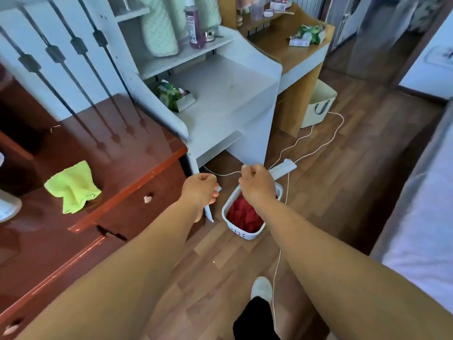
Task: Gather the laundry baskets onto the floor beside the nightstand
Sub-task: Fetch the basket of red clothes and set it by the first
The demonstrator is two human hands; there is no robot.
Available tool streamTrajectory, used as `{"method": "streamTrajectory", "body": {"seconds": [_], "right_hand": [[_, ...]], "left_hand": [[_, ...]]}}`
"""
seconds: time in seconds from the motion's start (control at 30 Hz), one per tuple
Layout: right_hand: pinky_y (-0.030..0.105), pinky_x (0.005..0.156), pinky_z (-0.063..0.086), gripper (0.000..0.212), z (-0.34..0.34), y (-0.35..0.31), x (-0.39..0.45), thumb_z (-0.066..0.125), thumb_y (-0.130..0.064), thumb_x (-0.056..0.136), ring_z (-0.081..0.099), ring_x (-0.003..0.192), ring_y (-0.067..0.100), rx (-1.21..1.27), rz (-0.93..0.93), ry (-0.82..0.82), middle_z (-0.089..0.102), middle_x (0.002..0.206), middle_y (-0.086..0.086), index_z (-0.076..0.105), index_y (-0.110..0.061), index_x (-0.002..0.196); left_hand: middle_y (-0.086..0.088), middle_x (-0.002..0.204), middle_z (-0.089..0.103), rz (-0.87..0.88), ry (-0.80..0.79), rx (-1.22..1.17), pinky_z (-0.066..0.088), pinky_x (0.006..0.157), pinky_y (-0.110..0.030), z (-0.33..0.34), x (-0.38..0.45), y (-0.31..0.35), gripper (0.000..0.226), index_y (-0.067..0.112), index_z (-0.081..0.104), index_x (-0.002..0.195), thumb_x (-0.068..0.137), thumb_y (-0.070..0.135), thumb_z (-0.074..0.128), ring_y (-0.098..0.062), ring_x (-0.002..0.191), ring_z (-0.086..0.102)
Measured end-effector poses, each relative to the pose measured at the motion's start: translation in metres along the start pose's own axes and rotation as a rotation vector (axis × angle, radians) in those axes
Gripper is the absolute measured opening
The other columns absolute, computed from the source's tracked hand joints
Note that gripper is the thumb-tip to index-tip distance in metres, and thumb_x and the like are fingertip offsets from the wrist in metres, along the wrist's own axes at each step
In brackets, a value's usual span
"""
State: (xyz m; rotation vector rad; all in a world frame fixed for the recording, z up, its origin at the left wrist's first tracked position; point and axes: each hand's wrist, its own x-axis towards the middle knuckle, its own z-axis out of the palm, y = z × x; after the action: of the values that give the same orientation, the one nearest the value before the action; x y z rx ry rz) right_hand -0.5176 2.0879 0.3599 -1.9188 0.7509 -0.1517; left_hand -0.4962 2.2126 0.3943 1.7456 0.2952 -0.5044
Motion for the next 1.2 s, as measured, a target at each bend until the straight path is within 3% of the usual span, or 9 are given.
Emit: {"method": "streamTrajectory", "body": {"seconds": [0.43,0.6,0.73,0.8,0.87,0.93,0.97,1.07,1.2], "right_hand": [[0.029,0.079,0.035,0.029,0.02,0.058,0.219,0.04,-0.024,0.094,0.058,0.105,0.031,-0.115,0.081,-0.068,0.068,0.111,0.014,0.061,-0.009,0.108],[0.03,0.088,0.04,0.031,0.039,0.095,0.272,0.042,-0.025,0.094,0.058,0.111,0.028,-0.133,0.144,-0.045,0.067,0.118,0.01,0.06,-0.012,0.115],[0.029,0.095,0.038,0.034,0.059,0.131,0.307,0.045,-0.025,0.095,0.056,0.118,0.027,-0.133,0.157,-0.057,0.063,0.127,0.01,0.056,-0.012,0.125],[0.028,0.092,0.037,0.035,0.07,0.152,0.325,0.046,-0.023,0.095,0.055,0.119,0.029,-0.142,0.16,-0.071,0.063,0.127,0.011,0.055,-0.012,0.127],[0.028,0.09,0.038,0.036,0.082,0.179,0.341,0.046,-0.022,0.094,0.056,0.117,0.03,-0.163,0.163,-0.093,0.064,0.125,0.013,0.054,-0.011,0.127],[0.029,0.089,0.039,0.036,0.093,0.206,0.356,0.047,-0.02,0.094,0.057,0.114,0.032,-0.198,0.161,-0.115,0.066,0.12,0.016,0.053,-0.01,0.128],[0.03,0.089,0.04,0.037,0.097,0.22,0.362,0.047,-0.019,0.094,0.058,0.114,0.032,-0.212,0.164,-0.131,0.066,0.119,0.016,0.052,-0.01,0.129],[0.032,0.095,0.04,0.039,0.114,0.264,0.385,0.042,-0.017,0.096,0.058,0.115,0.031,-0.306,0.151,-0.246,0.065,0.118,0.017,0.046,-0.007,0.133],[0.033,0.104,0.036,0.058,0.135,0.309,0.41,0.047,-0.022,0.093,0.048,0.129,0.03,-0.347,0.169,-0.282,0.053,0.141,0.01,0.028,-0.015,0.147]], "left_hand": [[-0.005,0.064,0.046,-0.272,-0.023,0.093,0.032,0.053,-0.024,0.119,0.203,-0.011,0.033,0.018,0.045,0.062,0.091,0.004,0.04,-0.017,0.053,0.041],[-0.008,0.072,0.05,-0.289,-0.001,0.161,0.039,0.069,-0.031,0.135,0.272,-0.037,0.031,0.019,0.047,0.058,0.086,0.008,0.043,-0.022,0.072,0.048],[-0.01,0.078,0.055,-0.328,-0.009,0.209,0.044,0.07,-0.029,0.146,0.314,-0.072,0.028,0.02,0.05,0.06,0.088,0.017,0.047,-0.024,0.077,0.049],[-0.018,0.086,0.063,-0.349,-0.011,0.24,0.051,0.07,-0.031,0.153,0.329,-0.093,0.023,0.017,0.058,0.066,0.087,0.022,0.049,-0.029,0.075,0.057],[-0.025,0.109,0.068,-0.389,0.018,0.276,0.052,0.09,-0.042,0.161,0.344,-0.119,0.028,0.006,0.07,0.086,0.084,0.026,0.05,-0.038,0.095,0.066],[-0.022,0.103,0.069,-0.408,0.052,0.278,0.052,0.089,-0.043,0.168,0.357,-0.146,0.032,0.007,0.071,0.092,0.082,0.028,0.05,-0.041,0.101,0.065],[-0.022,0.099,0.069,-0.414,0.059,0.283,0.052,0.086,-0.042,0.171,0.362,-0.158,0.031,0.01,0.071,0.091,0.083,0.03,0.049,-0.041,0.099,0.065],[-0.023,0.121,0.063,-0.463,0.107,0.269,0.05,0.095,-0.045,0.183,0.385,-0.202,0.044,0.008,0.063,0.118,0.086,0.033,0.049,-0.041,0.114,0.059],[-0.015,0.13,0.06,-0.472,0.143,0.244,0.047,0.102,-0.043,0.195,0.413,-0.253,0.053,0.012,0.055,0.133,0.088,0.039,0.051,-0.035,0.117,0.057]]}}
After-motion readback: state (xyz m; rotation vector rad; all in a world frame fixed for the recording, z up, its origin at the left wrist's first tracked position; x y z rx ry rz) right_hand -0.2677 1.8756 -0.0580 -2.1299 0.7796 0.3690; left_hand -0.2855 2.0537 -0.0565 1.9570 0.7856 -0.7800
